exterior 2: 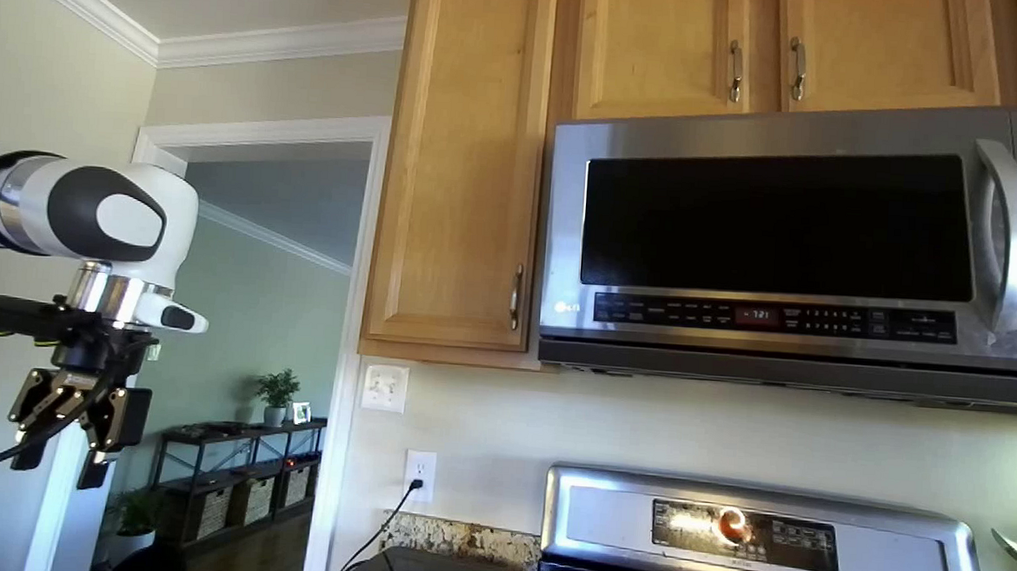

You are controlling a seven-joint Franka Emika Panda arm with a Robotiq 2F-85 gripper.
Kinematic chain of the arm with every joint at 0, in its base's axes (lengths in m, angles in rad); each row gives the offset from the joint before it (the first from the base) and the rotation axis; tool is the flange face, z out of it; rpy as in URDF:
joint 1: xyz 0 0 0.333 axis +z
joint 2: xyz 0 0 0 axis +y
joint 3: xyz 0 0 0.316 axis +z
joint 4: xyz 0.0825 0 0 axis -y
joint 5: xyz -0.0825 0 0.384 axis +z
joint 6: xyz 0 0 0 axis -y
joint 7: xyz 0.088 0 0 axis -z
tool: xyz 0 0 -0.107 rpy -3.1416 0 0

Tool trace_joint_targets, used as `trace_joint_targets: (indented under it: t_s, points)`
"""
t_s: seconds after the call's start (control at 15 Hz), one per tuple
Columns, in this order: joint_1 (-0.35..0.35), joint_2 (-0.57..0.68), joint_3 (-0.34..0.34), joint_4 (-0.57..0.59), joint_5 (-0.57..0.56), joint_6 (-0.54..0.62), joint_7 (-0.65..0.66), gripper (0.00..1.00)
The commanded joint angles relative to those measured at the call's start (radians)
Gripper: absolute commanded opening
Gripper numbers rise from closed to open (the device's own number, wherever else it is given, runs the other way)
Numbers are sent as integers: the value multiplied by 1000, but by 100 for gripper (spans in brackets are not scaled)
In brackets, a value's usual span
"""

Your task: Open the left cupboard

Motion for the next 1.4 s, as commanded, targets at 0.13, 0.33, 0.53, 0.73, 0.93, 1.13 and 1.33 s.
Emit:
trace_joint_targets:
  t_s: [0.13,0.33,0.53,0.73,0.93,1.13,1.33]
  points:
    - [-115,51,-34,34,-77,220,3,100]
    - [-185,112,-74,76,-145,332,-11,100]
    - [-230,164,-102,134,-212,402,-9,100]
    - [-246,199,-118,194,-255,397,-1,100]
    - [-232,193,-127,187,-246,395,0,100]
    - [-232,198,-127,194,-248,395,0,100]
    - [-232,198,-127,194,-248,395,0,100]
